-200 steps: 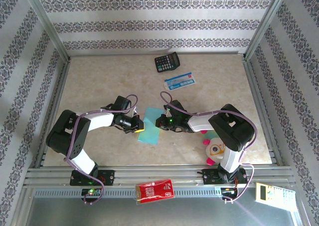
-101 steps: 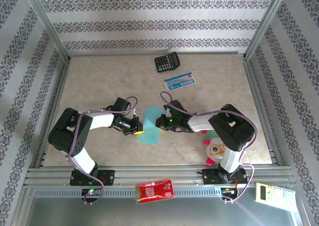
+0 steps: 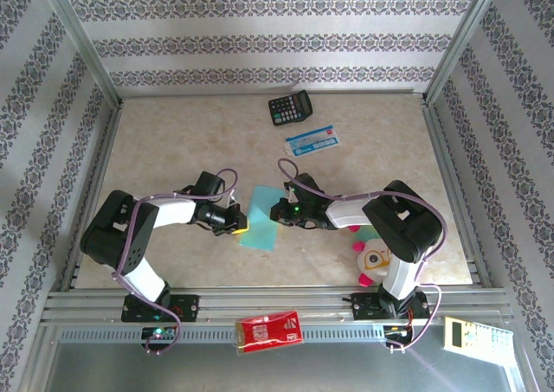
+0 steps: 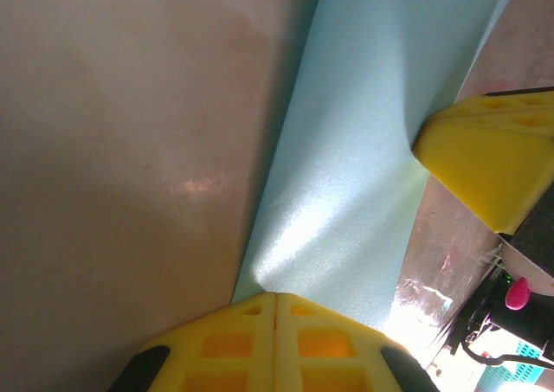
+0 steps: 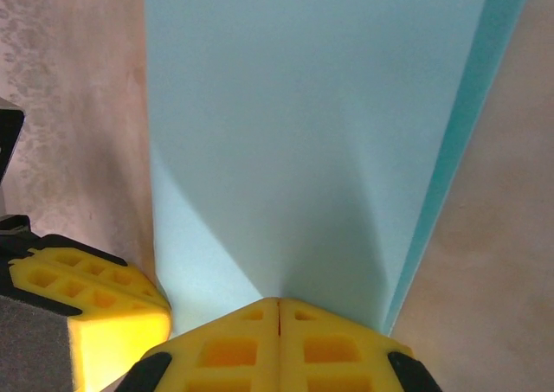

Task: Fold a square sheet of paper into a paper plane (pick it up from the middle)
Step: First fold the square sheet of paper in half at the center of the table.

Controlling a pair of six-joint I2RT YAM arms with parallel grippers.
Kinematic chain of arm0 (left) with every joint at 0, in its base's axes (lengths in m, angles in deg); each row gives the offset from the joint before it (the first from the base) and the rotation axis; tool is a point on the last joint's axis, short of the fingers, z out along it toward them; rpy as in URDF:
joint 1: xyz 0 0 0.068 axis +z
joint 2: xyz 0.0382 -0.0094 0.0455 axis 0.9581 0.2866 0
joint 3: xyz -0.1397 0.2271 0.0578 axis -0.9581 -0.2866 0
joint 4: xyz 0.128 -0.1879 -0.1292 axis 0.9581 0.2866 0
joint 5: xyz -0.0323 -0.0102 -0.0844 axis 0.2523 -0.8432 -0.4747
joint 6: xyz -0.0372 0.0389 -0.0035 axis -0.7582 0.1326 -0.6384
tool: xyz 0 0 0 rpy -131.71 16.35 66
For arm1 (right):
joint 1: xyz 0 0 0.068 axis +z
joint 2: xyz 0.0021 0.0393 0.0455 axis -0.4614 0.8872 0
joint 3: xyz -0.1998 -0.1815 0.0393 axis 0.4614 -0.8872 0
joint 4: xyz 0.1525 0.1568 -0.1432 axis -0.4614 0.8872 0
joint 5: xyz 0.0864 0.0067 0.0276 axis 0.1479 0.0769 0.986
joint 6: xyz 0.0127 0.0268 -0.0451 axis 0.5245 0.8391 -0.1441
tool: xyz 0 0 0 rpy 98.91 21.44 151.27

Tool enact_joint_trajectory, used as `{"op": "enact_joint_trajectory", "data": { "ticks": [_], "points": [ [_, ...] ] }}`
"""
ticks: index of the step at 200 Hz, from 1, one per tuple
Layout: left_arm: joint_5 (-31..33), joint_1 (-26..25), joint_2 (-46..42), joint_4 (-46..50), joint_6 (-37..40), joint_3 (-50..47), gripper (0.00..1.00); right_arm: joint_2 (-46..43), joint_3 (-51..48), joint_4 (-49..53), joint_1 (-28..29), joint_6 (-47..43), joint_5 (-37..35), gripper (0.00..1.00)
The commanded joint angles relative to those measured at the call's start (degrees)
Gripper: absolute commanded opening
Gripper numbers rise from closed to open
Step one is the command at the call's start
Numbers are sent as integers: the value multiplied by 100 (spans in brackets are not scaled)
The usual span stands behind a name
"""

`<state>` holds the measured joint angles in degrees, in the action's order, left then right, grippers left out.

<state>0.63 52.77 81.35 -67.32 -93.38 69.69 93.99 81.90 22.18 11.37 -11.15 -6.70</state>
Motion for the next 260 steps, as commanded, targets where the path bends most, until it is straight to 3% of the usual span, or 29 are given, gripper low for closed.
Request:
{"op": "enact_joint_trajectory", "data": {
  "ticks": [1,36,73,86,116,141,260],
  "points": [
    [519,-57,56,617,94,-310,0,30,-107,1223,-181,-222,-465,9],
    [323,-183,-75,398,-114,-529,0,-456,60,1139,-175,-244,-188,27],
    [401,-184,-217,399,-140,-666,0,-656,308,817,11,-283,202,29],
    [411,-186,-198,349,-140,-700,0,-515,492,742,117,-227,287,26],
    [426,-188,-180,283,-166,-750,0,-121,884,616,373,-60,361,8],
    [451,-183,-180,290,-148,-750,0,197,1196,611,526,32,404,2],
    [614,-187,-207,454,-41,-745,0,1172,1988,906,713,22,292,0]
  ]
}}
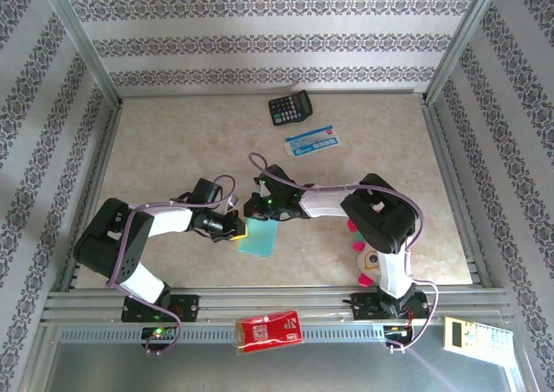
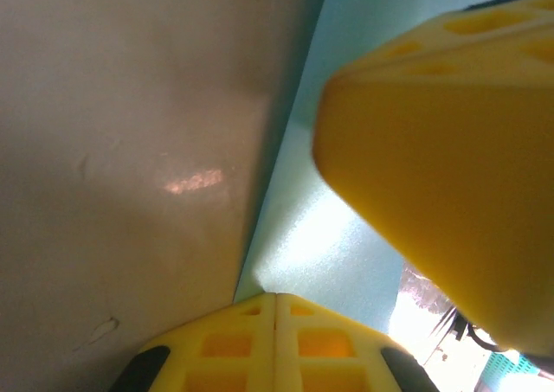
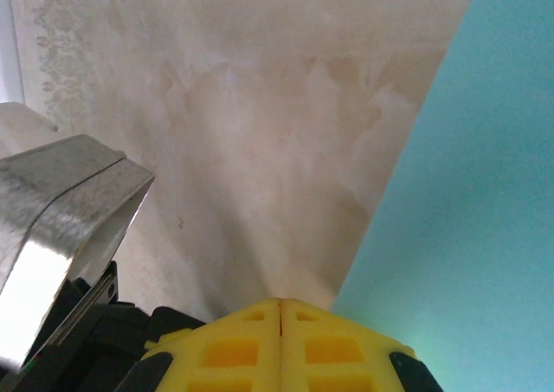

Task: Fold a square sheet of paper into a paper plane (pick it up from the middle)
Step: First fold the square sheet of paper in half at the center of the table.

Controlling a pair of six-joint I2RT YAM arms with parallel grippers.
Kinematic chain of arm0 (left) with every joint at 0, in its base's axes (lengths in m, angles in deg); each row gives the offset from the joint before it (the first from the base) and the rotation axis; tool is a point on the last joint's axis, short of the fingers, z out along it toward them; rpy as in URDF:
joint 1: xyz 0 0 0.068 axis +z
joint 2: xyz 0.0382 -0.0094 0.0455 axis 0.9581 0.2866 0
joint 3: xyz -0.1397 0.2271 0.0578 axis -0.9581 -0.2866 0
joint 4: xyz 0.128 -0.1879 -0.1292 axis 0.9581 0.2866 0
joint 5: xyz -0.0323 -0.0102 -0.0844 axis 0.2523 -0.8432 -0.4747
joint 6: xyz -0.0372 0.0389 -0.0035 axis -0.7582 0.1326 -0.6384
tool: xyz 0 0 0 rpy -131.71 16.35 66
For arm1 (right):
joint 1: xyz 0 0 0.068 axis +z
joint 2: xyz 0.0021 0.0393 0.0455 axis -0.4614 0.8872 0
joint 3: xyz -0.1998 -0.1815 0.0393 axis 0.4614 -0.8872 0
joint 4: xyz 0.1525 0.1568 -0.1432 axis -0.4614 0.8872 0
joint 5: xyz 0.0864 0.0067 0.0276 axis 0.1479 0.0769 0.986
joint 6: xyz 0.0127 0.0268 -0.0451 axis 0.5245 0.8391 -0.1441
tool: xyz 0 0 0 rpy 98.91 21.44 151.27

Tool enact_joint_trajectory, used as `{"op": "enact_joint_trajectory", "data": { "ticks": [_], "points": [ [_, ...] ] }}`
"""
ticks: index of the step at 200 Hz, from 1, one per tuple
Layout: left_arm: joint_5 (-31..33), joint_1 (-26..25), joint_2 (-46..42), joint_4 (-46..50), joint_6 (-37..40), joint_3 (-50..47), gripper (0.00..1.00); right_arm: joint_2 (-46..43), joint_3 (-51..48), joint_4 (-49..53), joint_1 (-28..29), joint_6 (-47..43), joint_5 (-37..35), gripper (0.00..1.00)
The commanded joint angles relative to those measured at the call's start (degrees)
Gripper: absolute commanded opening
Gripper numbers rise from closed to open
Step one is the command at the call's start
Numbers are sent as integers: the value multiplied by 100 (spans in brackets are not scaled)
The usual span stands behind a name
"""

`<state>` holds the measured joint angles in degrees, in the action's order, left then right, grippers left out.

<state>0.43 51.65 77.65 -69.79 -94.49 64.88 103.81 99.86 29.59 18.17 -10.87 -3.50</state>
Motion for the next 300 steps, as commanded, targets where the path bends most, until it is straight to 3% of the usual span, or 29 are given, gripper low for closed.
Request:
{"op": "enact_joint_trajectory", "data": {
  "ticks": [1,64,300],
  "points": [
    [638,-74,163,709,69,-269,0,198,203,176,32,-18,-37,0],
    [838,-72,310,815,82,-348,0,437,386,730,-239,-267,-437,0],
    [790,-124,330,791,133,-500,0,1201,1517,1691,-1135,-540,-609,0]
  ]
}}
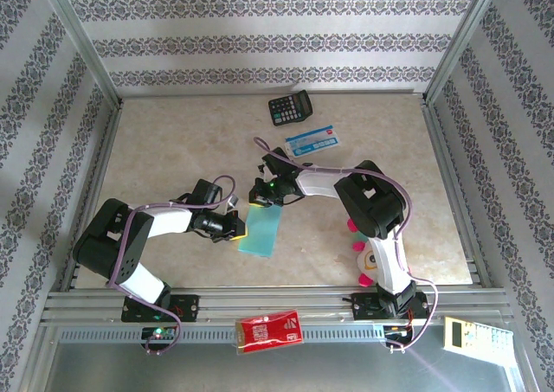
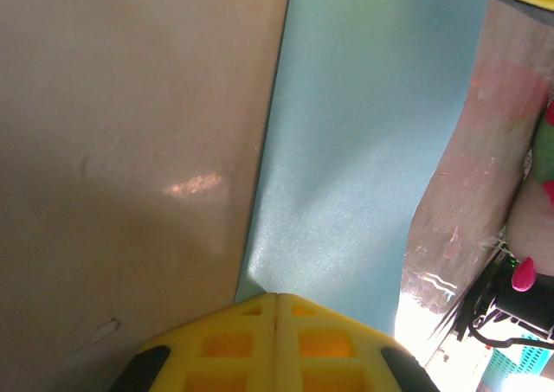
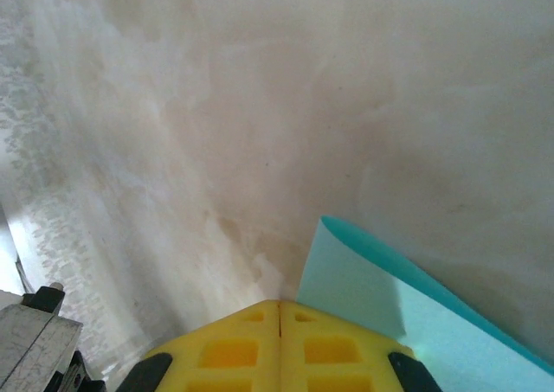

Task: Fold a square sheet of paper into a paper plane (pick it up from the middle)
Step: First fold the square sheet of paper in half at the center of the table.

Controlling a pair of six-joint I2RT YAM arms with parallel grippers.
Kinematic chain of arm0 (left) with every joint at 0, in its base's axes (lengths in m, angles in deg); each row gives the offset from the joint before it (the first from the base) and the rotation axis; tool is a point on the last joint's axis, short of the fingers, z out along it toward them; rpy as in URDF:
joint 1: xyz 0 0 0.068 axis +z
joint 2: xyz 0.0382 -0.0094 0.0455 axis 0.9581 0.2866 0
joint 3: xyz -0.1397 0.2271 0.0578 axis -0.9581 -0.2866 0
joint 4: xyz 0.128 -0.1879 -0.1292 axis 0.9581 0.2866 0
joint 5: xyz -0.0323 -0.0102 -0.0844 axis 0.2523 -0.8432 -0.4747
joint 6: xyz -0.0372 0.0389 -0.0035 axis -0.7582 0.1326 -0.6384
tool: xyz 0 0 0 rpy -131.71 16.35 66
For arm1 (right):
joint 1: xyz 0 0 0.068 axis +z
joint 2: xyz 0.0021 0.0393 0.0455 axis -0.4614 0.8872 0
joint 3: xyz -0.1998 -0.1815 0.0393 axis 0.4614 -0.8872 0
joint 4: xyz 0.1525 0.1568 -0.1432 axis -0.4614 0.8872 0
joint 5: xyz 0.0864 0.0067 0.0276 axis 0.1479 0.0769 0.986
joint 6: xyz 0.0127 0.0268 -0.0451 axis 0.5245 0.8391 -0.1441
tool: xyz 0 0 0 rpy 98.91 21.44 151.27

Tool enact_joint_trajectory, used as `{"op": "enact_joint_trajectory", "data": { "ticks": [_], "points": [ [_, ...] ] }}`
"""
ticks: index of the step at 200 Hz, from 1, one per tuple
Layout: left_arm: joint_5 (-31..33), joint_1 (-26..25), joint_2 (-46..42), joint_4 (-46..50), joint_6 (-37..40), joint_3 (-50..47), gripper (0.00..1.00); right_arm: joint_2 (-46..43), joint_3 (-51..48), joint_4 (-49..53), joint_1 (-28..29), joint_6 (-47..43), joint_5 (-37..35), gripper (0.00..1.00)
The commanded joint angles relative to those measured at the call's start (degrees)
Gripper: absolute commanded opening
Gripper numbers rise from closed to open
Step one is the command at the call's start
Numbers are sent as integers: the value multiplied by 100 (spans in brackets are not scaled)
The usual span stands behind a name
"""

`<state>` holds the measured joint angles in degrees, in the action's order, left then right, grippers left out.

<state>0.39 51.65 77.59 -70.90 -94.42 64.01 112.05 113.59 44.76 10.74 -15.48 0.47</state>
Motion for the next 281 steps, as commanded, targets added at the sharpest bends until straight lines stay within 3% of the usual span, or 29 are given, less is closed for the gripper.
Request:
{"op": "enact_joint_trajectory", "data": {
  "ticks": [1,185,222,281],
  "points": [
    [795,-124,337,905,125,-414,0,380,144,178,-393,-79,-1007,0],
    [735,-142,355,827,128,-419,0,789,1049,797,-901,94,-872,0],
    [747,-148,346,818,125,-422,0,291,837,384,-929,-99,-458,0],
    [749,-142,310,815,114,-424,0,-823,-395,-247,-362,-186,-254,0]
  ]
}}
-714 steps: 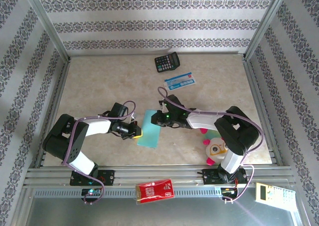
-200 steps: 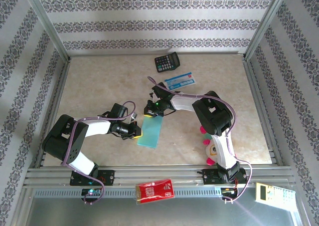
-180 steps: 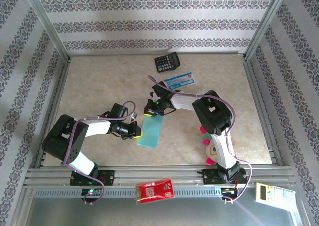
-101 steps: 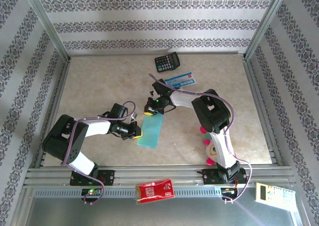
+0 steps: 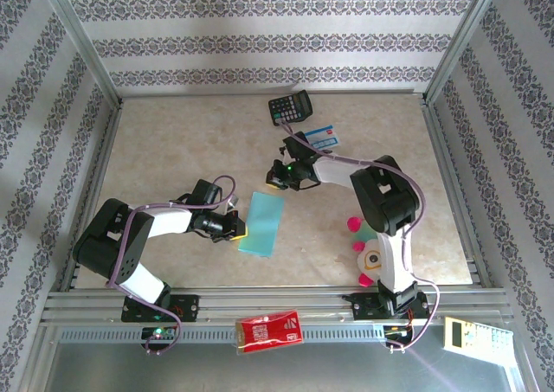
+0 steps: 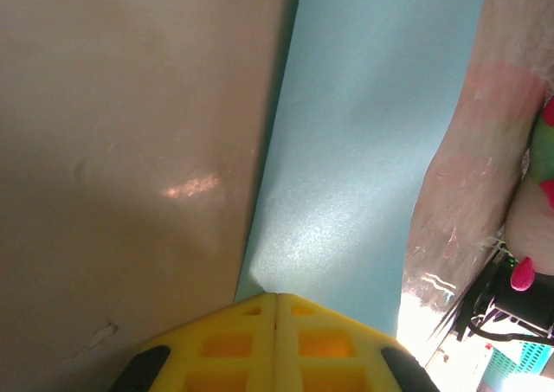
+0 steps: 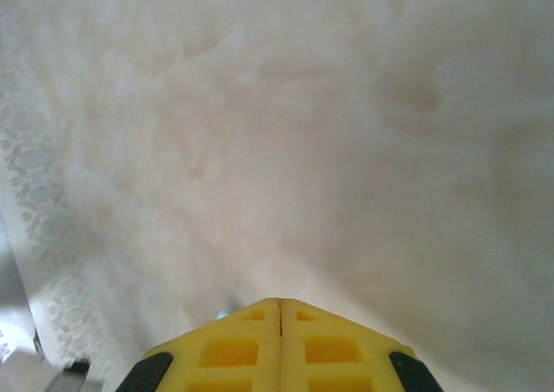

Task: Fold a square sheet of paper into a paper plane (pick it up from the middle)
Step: First fold the square sheet of paper in half at the center of the table.

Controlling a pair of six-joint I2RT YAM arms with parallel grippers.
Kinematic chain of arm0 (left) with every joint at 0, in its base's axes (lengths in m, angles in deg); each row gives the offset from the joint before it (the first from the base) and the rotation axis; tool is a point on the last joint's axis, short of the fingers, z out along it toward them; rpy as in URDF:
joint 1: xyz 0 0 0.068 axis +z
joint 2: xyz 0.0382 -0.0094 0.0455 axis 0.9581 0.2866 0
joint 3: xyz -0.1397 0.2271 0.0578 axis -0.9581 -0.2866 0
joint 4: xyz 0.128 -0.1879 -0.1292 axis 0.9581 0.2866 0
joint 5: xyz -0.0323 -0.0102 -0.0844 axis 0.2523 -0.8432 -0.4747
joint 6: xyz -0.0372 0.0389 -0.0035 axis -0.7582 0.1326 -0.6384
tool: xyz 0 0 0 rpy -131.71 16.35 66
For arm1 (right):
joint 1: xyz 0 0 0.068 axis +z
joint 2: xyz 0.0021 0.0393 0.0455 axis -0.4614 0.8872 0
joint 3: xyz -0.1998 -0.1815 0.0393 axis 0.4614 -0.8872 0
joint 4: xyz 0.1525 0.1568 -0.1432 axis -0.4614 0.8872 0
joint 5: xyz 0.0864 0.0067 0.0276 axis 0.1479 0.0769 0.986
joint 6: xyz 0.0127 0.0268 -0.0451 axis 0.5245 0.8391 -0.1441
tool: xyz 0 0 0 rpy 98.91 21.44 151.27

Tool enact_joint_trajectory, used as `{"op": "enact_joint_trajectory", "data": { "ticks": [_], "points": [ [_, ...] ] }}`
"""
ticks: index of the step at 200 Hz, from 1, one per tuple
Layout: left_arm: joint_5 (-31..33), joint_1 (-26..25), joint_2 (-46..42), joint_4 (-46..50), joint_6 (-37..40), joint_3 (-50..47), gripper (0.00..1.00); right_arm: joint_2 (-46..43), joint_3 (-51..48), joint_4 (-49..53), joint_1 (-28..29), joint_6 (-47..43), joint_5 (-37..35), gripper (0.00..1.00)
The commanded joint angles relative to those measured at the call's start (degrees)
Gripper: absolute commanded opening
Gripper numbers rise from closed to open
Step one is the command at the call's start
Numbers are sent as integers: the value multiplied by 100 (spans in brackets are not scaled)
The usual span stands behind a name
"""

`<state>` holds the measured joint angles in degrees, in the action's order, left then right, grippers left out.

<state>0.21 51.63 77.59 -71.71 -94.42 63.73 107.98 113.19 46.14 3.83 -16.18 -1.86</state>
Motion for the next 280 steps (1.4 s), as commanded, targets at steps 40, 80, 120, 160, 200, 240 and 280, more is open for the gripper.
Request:
{"op": "enact_joint_trajectory", "data": {
  "ticks": [40,80,120,160,200,240,280],
  "points": [
    [782,-145,304,890,115,-391,0,-433,-659,-641,792,86,149,0],
    [795,-140,309,894,124,-393,0,-107,-653,-928,1124,358,342,0],
    [802,-140,302,892,131,-398,0,133,-639,-913,1283,509,339,0],
    [811,-140,310,907,124,-416,0,322,-482,-594,1143,395,114,0],
    [821,-140,320,918,133,-408,0,498,-204,-322,782,302,-87,0],
    [813,-141,317,921,153,-406,0,740,61,-147,421,281,-150,0],
    [796,-141,329,916,149,-421,0,888,411,238,190,251,-364,0]
  ]
}}
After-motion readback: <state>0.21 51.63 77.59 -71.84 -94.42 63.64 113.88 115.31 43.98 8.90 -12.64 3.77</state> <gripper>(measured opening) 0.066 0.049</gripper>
